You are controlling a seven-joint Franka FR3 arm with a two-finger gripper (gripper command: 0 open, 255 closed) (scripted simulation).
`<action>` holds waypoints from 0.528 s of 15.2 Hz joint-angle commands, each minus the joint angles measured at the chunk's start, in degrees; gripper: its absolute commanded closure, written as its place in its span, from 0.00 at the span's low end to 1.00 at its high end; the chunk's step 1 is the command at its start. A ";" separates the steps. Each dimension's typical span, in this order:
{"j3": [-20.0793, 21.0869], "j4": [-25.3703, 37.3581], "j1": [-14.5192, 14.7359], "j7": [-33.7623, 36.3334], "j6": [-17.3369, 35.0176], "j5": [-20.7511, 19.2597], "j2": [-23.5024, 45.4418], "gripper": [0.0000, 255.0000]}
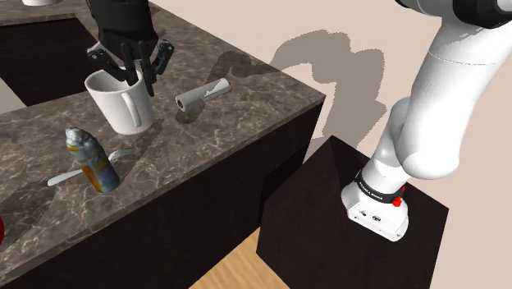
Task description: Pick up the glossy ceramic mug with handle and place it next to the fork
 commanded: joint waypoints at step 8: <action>0.31 -5.52 0.56 1.49 5.98 -0.44 0.52 1.00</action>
